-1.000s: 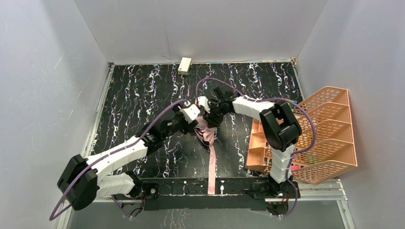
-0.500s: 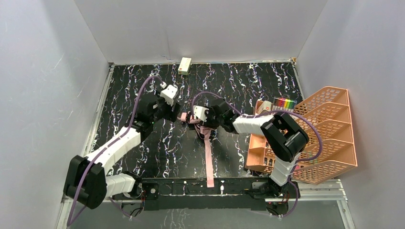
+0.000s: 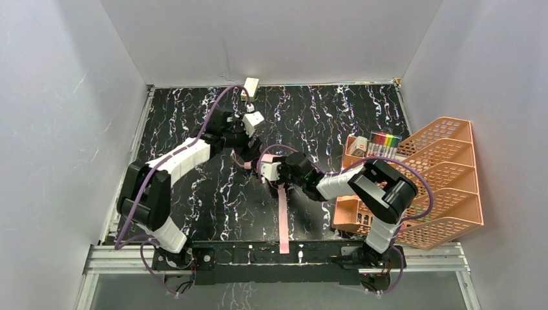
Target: Put away the umbrella
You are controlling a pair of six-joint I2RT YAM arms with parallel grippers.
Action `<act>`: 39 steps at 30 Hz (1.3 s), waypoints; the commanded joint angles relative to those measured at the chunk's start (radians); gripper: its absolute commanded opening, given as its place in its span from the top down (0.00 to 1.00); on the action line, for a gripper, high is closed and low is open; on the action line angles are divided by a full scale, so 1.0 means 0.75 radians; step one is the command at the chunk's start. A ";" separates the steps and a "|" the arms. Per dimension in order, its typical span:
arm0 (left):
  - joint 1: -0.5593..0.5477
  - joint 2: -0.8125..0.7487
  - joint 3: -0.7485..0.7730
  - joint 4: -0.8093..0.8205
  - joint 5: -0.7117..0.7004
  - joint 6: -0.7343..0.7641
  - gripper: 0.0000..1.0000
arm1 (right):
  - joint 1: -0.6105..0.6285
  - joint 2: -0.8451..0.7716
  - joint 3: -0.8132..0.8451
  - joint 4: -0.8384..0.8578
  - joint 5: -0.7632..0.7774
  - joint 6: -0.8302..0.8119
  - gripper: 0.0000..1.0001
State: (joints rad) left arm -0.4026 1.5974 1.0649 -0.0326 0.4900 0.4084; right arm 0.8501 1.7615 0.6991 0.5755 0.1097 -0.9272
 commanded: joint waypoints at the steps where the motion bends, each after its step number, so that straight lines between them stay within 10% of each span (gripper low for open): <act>1: 0.003 0.072 0.092 -0.169 0.230 0.065 0.22 | 0.018 0.049 -0.108 -0.219 -0.009 -0.055 0.76; 13: 0.000 0.491 0.345 -0.394 0.382 0.183 0.18 | 0.043 0.066 -0.059 -0.248 0.018 -0.062 0.76; 30: -0.106 0.386 0.103 -0.207 -0.123 0.199 0.95 | 0.045 -0.084 0.016 -0.365 -0.072 0.076 0.62; 34: -0.125 0.324 0.013 -0.132 -0.178 0.222 0.99 | 0.047 -0.226 0.025 -0.448 -0.137 0.179 0.36; 39: -0.134 0.300 -0.026 -0.091 -0.212 0.234 1.00 | 0.049 -0.492 -0.041 -0.516 -0.178 0.361 0.29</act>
State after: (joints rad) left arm -0.5110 1.8362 1.0798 -0.1238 0.4843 0.5575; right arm 0.8787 1.5414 0.7029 0.2855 0.0498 -0.8162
